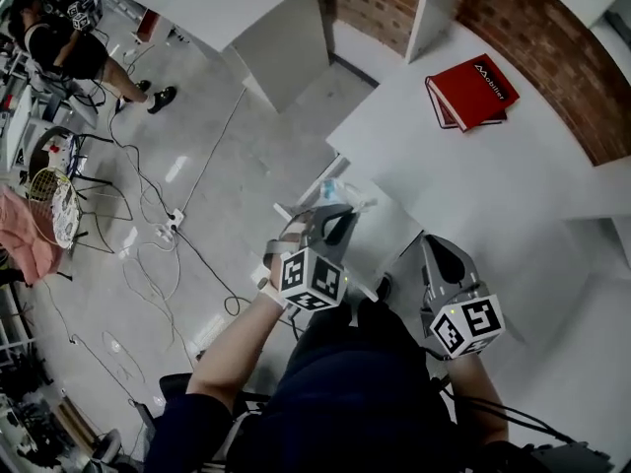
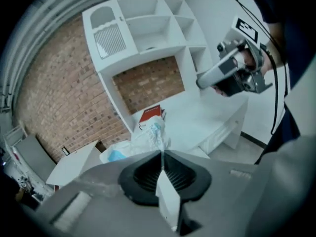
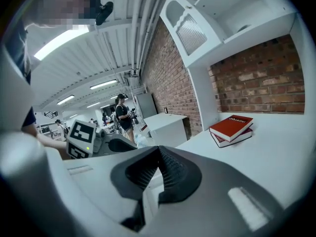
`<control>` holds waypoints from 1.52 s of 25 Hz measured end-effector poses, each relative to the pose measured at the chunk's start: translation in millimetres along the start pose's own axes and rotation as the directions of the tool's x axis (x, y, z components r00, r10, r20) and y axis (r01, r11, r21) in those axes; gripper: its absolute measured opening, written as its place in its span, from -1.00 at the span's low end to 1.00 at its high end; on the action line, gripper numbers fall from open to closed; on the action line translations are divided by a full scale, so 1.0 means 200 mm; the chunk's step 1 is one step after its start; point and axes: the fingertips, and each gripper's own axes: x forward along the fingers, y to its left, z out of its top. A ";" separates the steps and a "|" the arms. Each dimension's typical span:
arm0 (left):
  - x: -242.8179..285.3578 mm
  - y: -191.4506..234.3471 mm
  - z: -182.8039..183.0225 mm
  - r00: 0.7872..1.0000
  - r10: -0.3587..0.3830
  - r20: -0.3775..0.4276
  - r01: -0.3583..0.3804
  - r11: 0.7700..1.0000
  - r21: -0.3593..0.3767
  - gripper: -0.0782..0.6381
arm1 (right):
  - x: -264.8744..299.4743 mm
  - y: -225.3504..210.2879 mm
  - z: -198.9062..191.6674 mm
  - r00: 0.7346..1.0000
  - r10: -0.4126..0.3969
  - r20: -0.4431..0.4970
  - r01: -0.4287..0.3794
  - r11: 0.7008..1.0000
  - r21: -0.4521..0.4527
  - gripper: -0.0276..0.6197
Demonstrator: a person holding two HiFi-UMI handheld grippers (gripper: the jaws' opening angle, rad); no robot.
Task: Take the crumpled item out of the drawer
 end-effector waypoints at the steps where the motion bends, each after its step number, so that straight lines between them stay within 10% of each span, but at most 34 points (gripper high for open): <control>1: -0.04 0.02 0.04 1.000 0.016 0.021 -0.015 1.000 -0.015 -0.73 | 0.00 0.01 0.01 1.000 0.000 0.004 0.000 1.000 -0.001 -0.91; 12: 0.04 0.19 0.18 0.996 0.065 0.066 -0.058 0.993 -0.104 -0.73 | -0.04 0.01 0.19 0.997 -0.013 0.081 0.013 1.000 -0.007 -0.91; 28: 0.78 0.10 0.16 0.987 -0.144 -0.067 0.145 0.989 0.020 -0.73 | -0.44 -0.34 0.14 0.950 -0.290 0.117 0.276 0.953 0.123 -0.91; 38: 1.12 -0.05 -0.08 0.929 -0.290 -0.230 0.304 0.952 0.028 -0.70 | -0.54 -0.38 0.01 0.931 -0.358 0.076 0.338 0.921 0.192 -0.91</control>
